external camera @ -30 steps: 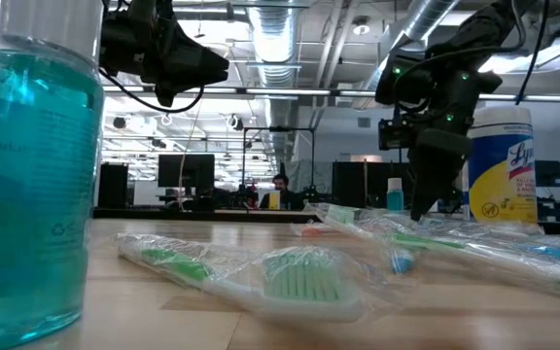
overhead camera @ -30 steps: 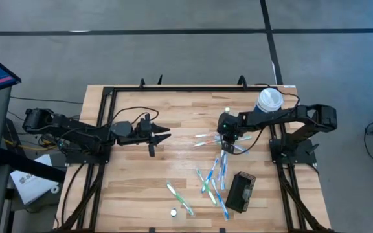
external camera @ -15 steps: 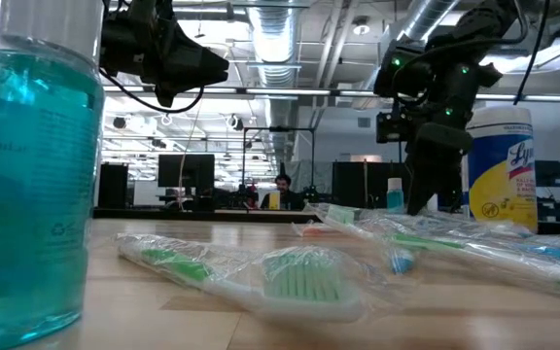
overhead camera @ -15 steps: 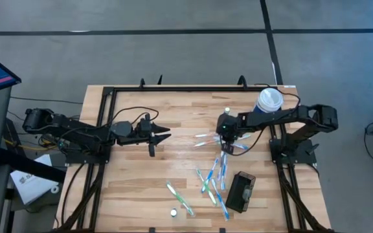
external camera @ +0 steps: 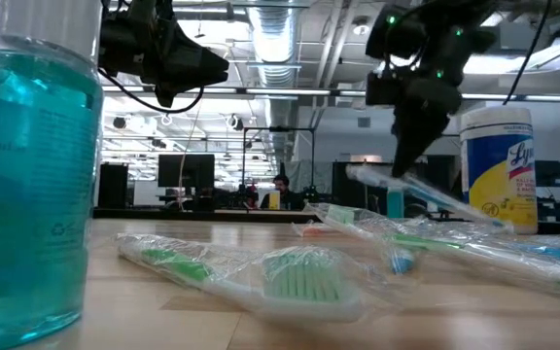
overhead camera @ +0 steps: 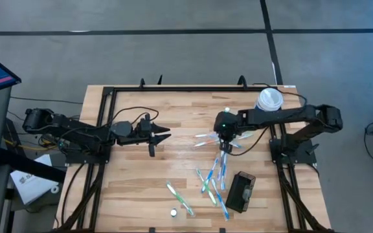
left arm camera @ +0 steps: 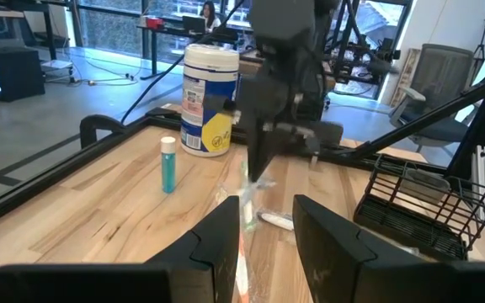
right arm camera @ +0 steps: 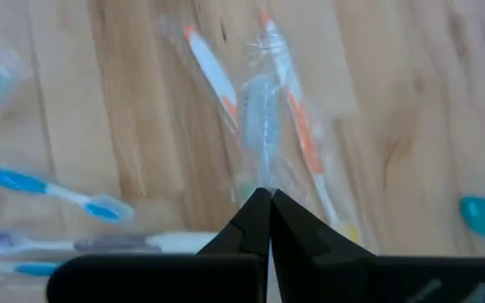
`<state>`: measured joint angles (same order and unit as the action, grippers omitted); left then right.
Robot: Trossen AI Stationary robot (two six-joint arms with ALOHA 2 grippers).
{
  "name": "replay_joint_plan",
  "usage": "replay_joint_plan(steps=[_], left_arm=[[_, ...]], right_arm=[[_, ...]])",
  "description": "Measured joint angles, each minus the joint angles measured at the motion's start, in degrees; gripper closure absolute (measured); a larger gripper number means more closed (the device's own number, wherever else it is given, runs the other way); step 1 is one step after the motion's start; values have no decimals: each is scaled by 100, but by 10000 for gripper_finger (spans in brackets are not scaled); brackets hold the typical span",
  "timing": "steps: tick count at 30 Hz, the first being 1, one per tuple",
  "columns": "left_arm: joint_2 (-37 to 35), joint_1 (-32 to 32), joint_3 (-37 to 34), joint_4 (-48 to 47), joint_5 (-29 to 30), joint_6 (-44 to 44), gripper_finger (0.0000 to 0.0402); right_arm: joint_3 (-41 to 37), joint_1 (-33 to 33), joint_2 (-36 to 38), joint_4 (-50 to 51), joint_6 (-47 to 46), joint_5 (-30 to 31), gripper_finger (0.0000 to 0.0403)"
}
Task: Pick & Place toothbrushing station
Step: Put the blue toothbrush into the black wire organizer
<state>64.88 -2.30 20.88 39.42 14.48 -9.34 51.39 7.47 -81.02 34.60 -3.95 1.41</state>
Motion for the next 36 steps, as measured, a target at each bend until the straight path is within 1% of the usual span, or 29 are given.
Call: replay_joint_plan(steps=[2, 8, 11, 17, 22, 26, 28, 31, 36], left_arm=[[-2, 1, 0, -6, 0, 2, 293], [-2, 1, -4, -46, 0, 1, 293], [-2, 1, -4, -46, 0, 1, 293], [-2, 1, -4, -46, 0, 0, 293], [-2, 1, -4, -46, 0, -57, 293], [-2, 1, -4, -46, 0, -59, 293], [-1, 1, -4, -44, 0, -59, 293], [-2, 1, -4, -44, 0, -59, 293], [-2, 1, -4, -44, 0, -61, 293]], right_arm=[[-8, 4, 305, 151, -5, 0, 403], [-8, -111, 1249, 168, -200, 11, 403], [-8, -293, 1601, 178, -210, 15, 403], [-8, -704, 2199, 246, -411, 239, 403], [-8, -1172, 2737, 317, -708, 677, 403], [-8, -1708, 3153, 324, -851, 1092, 403], [-10, -1998, 3348, 433, -977, 1393, 403], [-8, -2457, 3519, 464, -1171, 1899, 403], [-11, -3217, 3642, 521, -1492, 2510, 403]])
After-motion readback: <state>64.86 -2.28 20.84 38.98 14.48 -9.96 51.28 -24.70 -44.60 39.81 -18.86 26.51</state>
